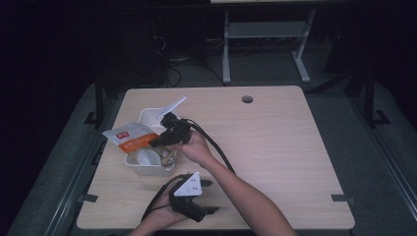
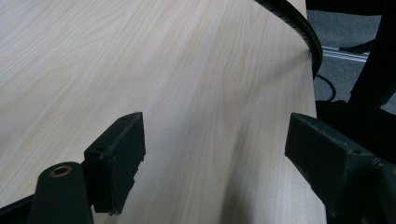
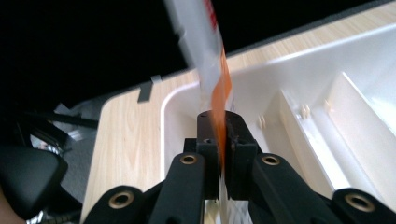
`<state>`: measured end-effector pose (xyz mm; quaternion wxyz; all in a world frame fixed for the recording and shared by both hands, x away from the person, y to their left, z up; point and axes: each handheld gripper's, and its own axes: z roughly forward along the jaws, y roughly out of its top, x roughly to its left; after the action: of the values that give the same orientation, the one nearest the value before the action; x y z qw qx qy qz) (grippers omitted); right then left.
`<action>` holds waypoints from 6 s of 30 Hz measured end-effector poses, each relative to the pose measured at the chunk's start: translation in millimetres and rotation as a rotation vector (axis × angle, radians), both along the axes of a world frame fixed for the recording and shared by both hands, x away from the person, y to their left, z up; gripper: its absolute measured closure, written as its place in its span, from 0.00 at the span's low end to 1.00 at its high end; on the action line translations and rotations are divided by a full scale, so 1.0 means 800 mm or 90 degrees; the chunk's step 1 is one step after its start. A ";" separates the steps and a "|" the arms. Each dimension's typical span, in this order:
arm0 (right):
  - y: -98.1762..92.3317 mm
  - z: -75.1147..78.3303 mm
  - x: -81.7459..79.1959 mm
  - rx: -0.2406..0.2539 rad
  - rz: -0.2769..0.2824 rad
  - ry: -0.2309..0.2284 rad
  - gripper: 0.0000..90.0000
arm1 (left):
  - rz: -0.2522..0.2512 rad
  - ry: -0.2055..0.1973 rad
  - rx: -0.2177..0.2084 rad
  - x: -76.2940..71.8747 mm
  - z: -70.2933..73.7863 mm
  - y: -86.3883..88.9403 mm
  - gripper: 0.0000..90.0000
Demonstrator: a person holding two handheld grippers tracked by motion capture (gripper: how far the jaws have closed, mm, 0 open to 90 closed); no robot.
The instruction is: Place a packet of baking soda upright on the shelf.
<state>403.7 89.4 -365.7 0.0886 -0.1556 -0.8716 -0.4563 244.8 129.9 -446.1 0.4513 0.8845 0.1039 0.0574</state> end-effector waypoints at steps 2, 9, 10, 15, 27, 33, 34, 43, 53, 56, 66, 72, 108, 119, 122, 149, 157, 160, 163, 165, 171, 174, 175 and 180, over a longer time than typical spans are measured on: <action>-0.004 -0.003 -0.003 -0.043 0.006 -0.018 0.89 | -0.002 -0.001 0.003 0.000 -0.001 -0.001 0.22; -0.008 -0.019 -0.005 -0.117 0.026 -0.033 0.86 | -0.004 0.002 0.006 0.000 -0.002 -0.003 0.22; -0.009 -0.020 -0.005 -0.115 0.028 -0.032 0.86 | -0.004 0.002 0.006 0.000 -0.002 -0.003 0.22; -0.006 -0.026 -0.007 -0.134 0.042 -0.044 0.91 | -0.004 0.003 0.005 -0.001 -0.002 -0.004 0.22; 0.000 -0.038 -0.009 -0.145 0.042 -0.054 0.87 | -0.006 0.002 0.005 -0.001 -0.001 -0.003 0.22; -0.009 -0.035 -0.006 -0.121 0.039 -0.040 0.79 | -0.005 0.004 0.006 0.000 -0.002 -0.003 0.22; -0.010 -0.035 -0.006 -0.117 0.043 -0.040 0.81 | -0.005 0.004 0.005 0.000 -0.002 -0.003 0.22; -0.005 -0.039 -0.012 -0.136 0.037 -0.073 0.95 | -0.001 0.005 0.003 0.000 -0.001 -0.002 0.22; -0.008 -0.046 -0.008 -0.137 0.031 -0.054 0.86 | 0.001 0.004 0.002 0.002 -0.001 -0.001 0.22; -0.014 -0.035 -0.006 -0.109 0.022 -0.045 0.87 | 0.001 0.005 0.002 0.002 -0.001 -0.001 0.22; -0.019 -0.036 0.000 -0.109 0.017 -0.030 1.00 | 0.002 0.008 0.006 0.003 -0.002 -0.002 0.22; -0.021 -0.035 0.000 -0.111 0.018 -0.025 0.94 | 0.004 0.007 0.008 0.003 -0.002 -0.001 0.22; -0.112 -0.006 0.003 -0.030 -0.031 0.005 0.76 | 0.020 0.012 0.003 0.010 -0.002 0.002 0.23; -0.135 -0.005 0.002 -0.020 -0.051 0.019 0.71 | 0.025 0.014 0.001 0.012 -0.002 0.004 0.23; -0.142 -0.004 0.003 -0.016 -0.056 0.017 0.70 | 0.026 0.014 0.002 0.013 -0.002 0.004 0.23; -0.196 -0.003 -0.001 -0.011 -0.100 0.024 0.62 | 0.035 0.019 0.000 0.017 -0.001 0.007 0.23; -0.206 -0.002 -0.004 -0.014 -0.106 0.020 0.60 | 0.038 0.020 0.002 0.018 -0.002 0.008 0.23; -0.217 -0.003 -0.005 -0.013 -0.116 0.022 0.59 | 0.038 0.019 0.002 0.018 -0.002 0.008 0.23; -0.225 -0.004 -0.006 -0.012 -0.123 0.023 0.58 | 0.040 0.020 0.003 0.019 -0.002 0.008 0.23; -0.231 -0.004 -0.007 -0.009 -0.130 0.024 0.58 | 0.040 0.020 0.002 0.019 -0.002 0.008 0.23; -0.246 -0.004 -0.008 -0.008 -0.140 0.028 0.56 | 0.045 0.020 0.001 0.021 -0.002 0.010 0.23; -0.254 -0.002 -0.009 -0.005 -0.147 0.030 0.55 | 0.049 0.022 -0.002 0.021 -0.002 0.011 0.23; -0.254 -0.002 -0.009 -0.005 -0.147 0.030 0.55 | 0.050 0.022 -0.003 0.022 -0.002 0.011 0.23; -0.271 0.000 -0.013 -0.003 -0.161 0.025 0.55 | 0.051 0.022 -0.002 0.022 -0.002 0.012 0.23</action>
<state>393.1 -127.6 -365.7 0.0469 -0.2734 -0.8440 -0.4590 262.6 139.3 -447.6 0.4479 0.8798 0.1473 0.0604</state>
